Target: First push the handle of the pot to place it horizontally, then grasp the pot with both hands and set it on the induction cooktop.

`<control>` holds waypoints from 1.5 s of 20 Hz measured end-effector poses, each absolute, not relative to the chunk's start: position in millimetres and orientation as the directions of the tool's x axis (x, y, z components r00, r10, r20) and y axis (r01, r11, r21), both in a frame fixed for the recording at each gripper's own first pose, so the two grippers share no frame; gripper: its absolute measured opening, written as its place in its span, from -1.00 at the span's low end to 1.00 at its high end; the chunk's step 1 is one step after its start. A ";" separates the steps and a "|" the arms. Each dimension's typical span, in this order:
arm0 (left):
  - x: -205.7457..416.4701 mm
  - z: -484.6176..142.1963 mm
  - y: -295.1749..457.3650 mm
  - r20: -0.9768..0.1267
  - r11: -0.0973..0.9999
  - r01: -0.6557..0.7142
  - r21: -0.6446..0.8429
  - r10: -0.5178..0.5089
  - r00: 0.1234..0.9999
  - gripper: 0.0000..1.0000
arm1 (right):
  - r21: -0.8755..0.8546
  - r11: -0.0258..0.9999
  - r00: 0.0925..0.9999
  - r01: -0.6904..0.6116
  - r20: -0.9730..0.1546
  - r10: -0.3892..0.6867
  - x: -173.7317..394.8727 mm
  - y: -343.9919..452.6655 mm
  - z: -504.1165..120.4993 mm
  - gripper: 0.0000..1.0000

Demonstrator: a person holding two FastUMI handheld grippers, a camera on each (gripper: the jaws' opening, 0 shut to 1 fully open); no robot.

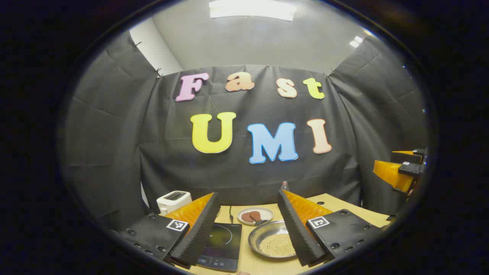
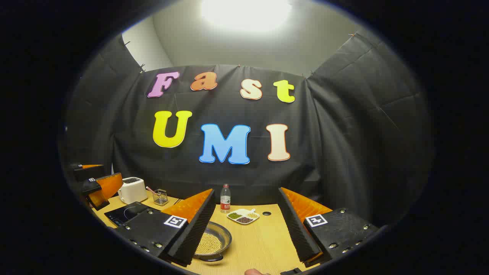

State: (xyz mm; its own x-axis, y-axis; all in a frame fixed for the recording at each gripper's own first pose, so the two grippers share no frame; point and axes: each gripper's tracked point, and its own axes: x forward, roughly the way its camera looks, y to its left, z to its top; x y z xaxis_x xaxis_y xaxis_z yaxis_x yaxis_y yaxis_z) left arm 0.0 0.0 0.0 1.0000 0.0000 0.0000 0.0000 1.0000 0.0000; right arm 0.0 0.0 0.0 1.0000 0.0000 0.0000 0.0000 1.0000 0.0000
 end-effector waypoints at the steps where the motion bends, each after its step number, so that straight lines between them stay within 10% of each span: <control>1: 0.1 -0.6 1.5 0.001 1.000 -0.001 0.002 0.001 1.000 1.00 | -0.002 1.000 1.000 -0.001 0.000 0.001 1.2 -0.1 -0.5 0.94; 20: -7.8 -2.2 27.1 0.002 0.999 -0.047 -0.005 0.047 0.999 1.00 | 0.002 1.000 1.000 -0.018 -0.012 0.018 10.2 8.5 -0.2 0.97; 26: -9.6 -0.2 39.2 0.012 0.998 -0.062 0.002 0.062 0.998 1.00 | -0.016 1.000 1.000 -0.015 -0.024 0.015 12.9 16.9 -5.0 0.24; 27: -9.7 -0.7 41.3 0.014 0.998 -0.064 0.004 0.064 0.998 0.96 | -0.007 1.000 1.000 -0.017 -0.015 0.017 11.3 19.8 0.7 -0.57; 30: -9.0 0.9 47.8 0.017 0.998 -0.068 -0.003 0.068 0.998 1.00 | -0.002 0.999 0.999 -0.046 -0.023 0.046 5.8 35.0 1.5 -0.64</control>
State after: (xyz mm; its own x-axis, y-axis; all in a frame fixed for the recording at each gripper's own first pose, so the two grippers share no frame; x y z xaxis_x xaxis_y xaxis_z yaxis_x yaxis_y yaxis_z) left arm -9.0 47.8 0.9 0.9975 0.0678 0.0172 -0.0678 0.9977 -0.0031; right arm 5.8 35.0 1.5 0.9987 0.0459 -0.0230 -0.0459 0.9989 -0.0024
